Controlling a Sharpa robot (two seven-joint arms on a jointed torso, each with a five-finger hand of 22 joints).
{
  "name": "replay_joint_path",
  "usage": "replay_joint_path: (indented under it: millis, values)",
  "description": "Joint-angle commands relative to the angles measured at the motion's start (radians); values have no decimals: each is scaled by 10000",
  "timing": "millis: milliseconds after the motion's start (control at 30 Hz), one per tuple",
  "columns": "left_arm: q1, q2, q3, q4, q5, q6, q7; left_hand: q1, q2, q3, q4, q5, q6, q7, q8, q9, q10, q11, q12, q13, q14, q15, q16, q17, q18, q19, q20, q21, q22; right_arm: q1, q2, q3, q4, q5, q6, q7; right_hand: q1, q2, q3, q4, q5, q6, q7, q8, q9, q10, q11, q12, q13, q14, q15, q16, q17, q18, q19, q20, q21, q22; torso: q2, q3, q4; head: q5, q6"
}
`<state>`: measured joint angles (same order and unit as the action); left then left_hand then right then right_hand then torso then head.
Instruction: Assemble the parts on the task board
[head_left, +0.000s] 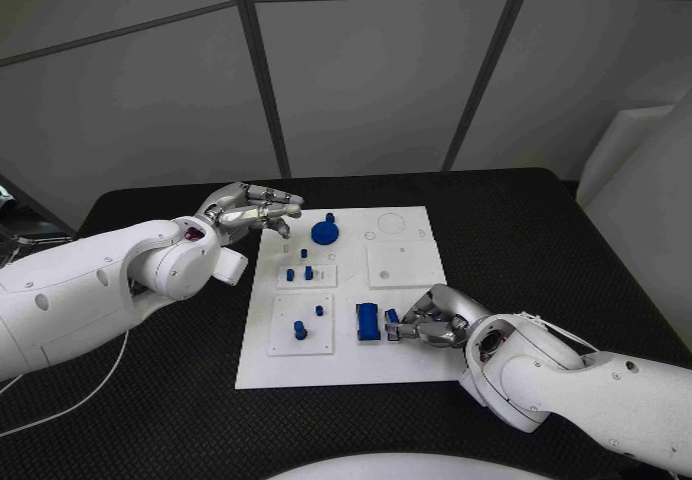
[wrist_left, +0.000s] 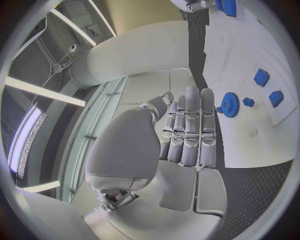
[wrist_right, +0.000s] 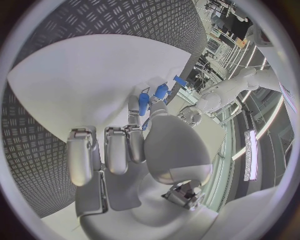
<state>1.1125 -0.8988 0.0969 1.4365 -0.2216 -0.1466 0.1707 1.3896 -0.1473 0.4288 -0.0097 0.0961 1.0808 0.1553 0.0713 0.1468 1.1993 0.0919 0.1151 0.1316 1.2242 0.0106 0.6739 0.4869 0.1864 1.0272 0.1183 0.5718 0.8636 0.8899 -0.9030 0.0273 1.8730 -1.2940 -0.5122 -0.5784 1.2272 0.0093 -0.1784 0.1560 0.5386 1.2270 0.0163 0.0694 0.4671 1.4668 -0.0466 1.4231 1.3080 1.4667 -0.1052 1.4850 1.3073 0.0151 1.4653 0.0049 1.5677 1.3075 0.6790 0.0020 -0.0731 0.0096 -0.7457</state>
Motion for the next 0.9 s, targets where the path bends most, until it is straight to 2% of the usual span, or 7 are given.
replay_joint_path:
  millis: [33,200,333,567,700,800,900]
  values:
    - [14,-2,8,13,47,110,16,-32,54,-38,-11,-44,-49,25,-51,13,-49,-8,-37,12,46,24,-53,0,-42,34,8,-42,-16,-2,53,-10,55,53,198,138,-253,-88,-95,202,-242,93,31,-26,-19,615,-62,47,1574,742,-79,33,1210,-151,1055,-54,31,2633,-8,0,-4,6,4]
    - [14,1,8,1,47,111,13,-32,54,-38,-11,-44,-49,25,-51,13,-49,-8,-37,12,46,24,-53,0,-42,34,8,-42,-16,-2,56,-10,66,31,204,213,-594,-396,-273,741,-1527,165,47,-15,-11,620,-48,49,1580,742,-64,33,1214,-151,1055,-40,31,2633,-1,1,-2,12,6]
    - [14,7,8,-17,47,111,13,-32,54,-38,-11,-44,-49,25,-51,13,-49,-8,-37,12,46,24,-53,0,-42,34,8,-42,-16,-2,54,-10,85,26,160,298,-720,-786,-32,1346,-2146,199,47,-17,19,625,-47,59,1594,743,-62,34,1220,-151,1055,-37,31,2633,-8,0,-2,12,12]
    - [14,21,8,-45,47,115,13,-32,54,-38,-11,-44,-49,25,-51,13,-49,-8,-37,12,46,24,-53,0,-42,34,8,-42,-16,-2,16,-10,134,-19,63,403,-1144,-965,202,1393,-2244,215,47,-18,45,627,-41,59,1598,746,-62,40,1232,-151,1055,-35,31,2633,-1,2,-11,19,20]
    - [14,24,8,-48,47,115,11,-32,54,-38,-11,-44,-49,25,-51,13,-49,-8,-37,12,46,24,-53,0,-42,34,8,-42,-16,-2,-37,-10,132,-98,72,415,-1126,-893,334,1365,-2223,216,41,-20,54,629,-46,63,1602,747,-64,41,1235,-151,1055,-37,31,2633,1,0,-5,19,31]
    - [14,26,8,-54,47,114,9,-32,54,-38,-11,-44,-49,25,-51,13,-49,-8,-37,12,46,24,-53,0,-42,34,8,-42,-16,-2,-91,-10,115,-140,126,420,-419,-608,667,1055,-2099,186,24,-32,65,625,-67,54,1599,745,-83,36,1228,-151,1055,-49,31,2633,-7,-1,2,13,31]
    - [13,30,8,-58,47,116,8,-32,54,-38,-11,-44,-49,25,-51,13,-49,-8,-37,12,46,24,-53,0,-42,34,8,-42,-16,-2,-114,-10,98,-169,226,447,420,-515,916,533,-2169,160,-13,-33,72,620,-100,44,1595,742,-110,30,1221,-151,1055,-70,31,2633,-5,1,3,15,25]
